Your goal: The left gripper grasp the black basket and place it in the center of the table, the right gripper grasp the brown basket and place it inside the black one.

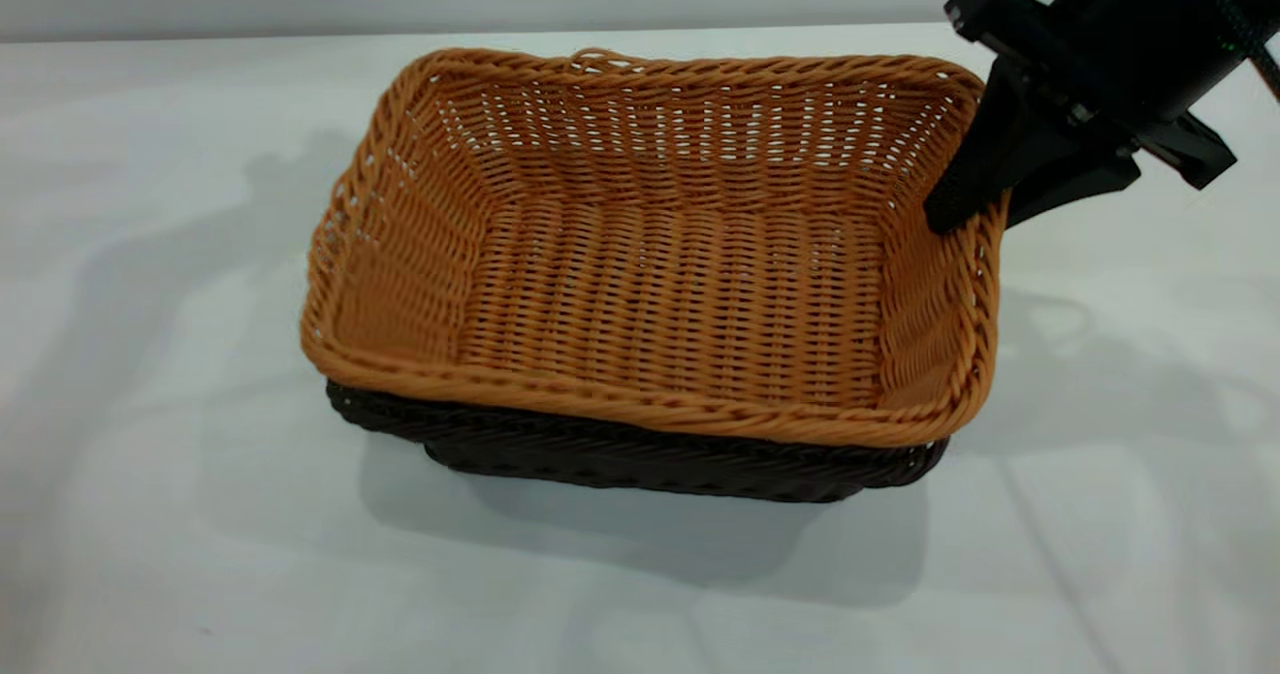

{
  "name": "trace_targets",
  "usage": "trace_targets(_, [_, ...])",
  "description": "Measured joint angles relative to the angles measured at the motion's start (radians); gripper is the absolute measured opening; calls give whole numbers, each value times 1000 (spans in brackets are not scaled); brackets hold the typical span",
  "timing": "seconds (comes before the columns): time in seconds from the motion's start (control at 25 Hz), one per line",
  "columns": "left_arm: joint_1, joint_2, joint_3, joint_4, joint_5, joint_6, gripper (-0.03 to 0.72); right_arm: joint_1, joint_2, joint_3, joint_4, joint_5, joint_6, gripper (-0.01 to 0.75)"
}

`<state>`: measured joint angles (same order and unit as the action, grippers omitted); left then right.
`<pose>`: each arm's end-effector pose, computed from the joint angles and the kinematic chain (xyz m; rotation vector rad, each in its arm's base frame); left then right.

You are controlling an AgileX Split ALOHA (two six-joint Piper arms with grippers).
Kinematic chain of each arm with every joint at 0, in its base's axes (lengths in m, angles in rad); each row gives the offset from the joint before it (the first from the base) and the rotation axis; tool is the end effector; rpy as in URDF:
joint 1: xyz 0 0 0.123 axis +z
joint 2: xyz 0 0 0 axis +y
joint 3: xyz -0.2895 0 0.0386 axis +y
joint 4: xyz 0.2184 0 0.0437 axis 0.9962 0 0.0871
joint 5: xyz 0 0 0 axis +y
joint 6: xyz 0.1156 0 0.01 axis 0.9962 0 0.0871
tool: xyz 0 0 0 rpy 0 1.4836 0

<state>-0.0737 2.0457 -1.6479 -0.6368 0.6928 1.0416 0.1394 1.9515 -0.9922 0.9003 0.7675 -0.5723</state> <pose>0.4472 -0.0773 0.2344 0.8621 2.2378 -0.2735 0.3080 0.1070 0.1276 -0.0321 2.9435 0.8959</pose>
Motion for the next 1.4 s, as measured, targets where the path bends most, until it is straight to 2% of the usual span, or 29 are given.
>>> trace_targets(0.24, [0, 0, 0, 0, 4, 0, 573, 0, 24, 0, 5, -52, -7, 90])
trace_targets(0.36, [0, 0, 0, 0, 5, 0, 573, 1, 25, 0, 9, -78, -21, 139])
trace_targets(0.68, [0, -7, 0, 0, 4, 0, 573, 1, 24, -8, 8, -86, -46, 448])
trace_targets(0.84, [0, -60, 0, 2, 4, 0, 573, -10, -37, -43, -1, -84, -52, 533])
trace_targets(1.04, [19, -200, 0, 5, 76, -68, 573, -44, -231, -88, -6, -74, -53, 550])
trace_targets(1.28, [109, -421, 0, 57, 280, -257, 573, -78, -595, -101, -14, -23, -53, 552])
trace_targets(1.4, [133, -514, 0, 138, 380, -380, 573, -79, -766, -102, -15, 58, -53, 552])
